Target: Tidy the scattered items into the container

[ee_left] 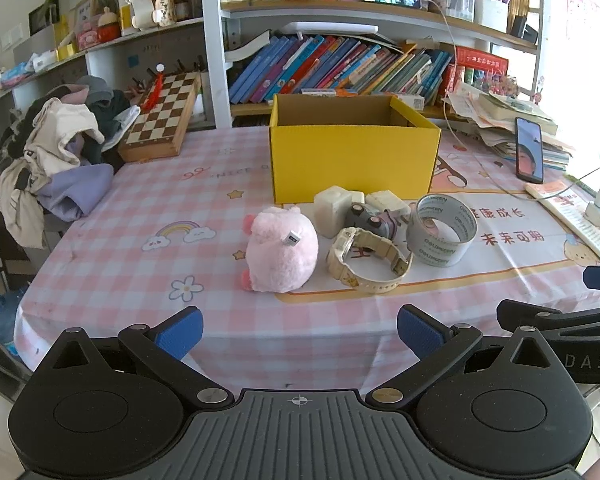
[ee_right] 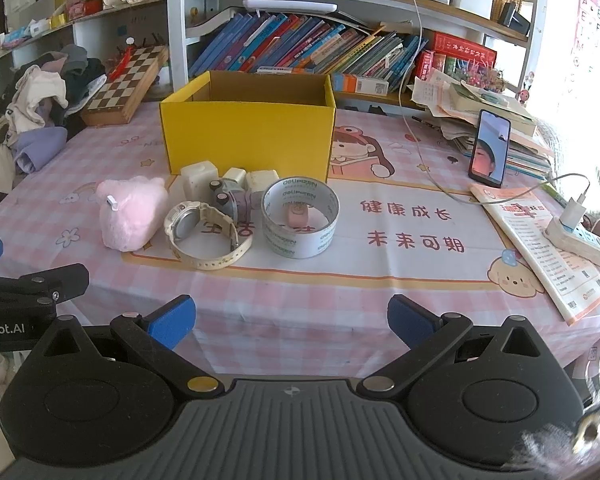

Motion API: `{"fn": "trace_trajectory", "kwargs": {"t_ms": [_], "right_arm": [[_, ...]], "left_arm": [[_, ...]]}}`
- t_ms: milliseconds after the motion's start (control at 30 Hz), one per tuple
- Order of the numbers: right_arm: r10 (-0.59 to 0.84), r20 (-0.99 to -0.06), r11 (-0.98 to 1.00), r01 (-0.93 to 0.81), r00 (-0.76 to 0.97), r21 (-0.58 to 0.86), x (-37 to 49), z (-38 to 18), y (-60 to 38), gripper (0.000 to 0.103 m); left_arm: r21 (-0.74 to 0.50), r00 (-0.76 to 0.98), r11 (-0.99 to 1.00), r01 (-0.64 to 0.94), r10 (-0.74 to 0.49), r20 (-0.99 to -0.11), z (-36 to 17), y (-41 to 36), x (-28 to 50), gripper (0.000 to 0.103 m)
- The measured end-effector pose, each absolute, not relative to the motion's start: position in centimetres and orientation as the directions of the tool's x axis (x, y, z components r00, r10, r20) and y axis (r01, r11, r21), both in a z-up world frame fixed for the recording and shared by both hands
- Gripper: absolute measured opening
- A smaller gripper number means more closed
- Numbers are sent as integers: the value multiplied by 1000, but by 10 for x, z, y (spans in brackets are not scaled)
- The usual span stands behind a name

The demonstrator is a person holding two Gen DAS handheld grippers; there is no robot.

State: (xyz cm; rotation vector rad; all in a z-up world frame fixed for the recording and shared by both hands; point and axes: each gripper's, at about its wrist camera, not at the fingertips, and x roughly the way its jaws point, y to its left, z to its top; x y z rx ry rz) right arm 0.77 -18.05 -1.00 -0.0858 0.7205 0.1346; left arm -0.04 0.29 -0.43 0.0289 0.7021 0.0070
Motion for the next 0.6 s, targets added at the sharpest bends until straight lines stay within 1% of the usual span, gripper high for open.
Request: {"fn": "trace_trajectory", "kwargs": {"t_ms": [600], "right_arm": [[89,-664,988,-150,742,-35,8,-10,-178,103]], "left_arm": [[30,765,1000,5,16,-644,-4,4,-1,103]]}}
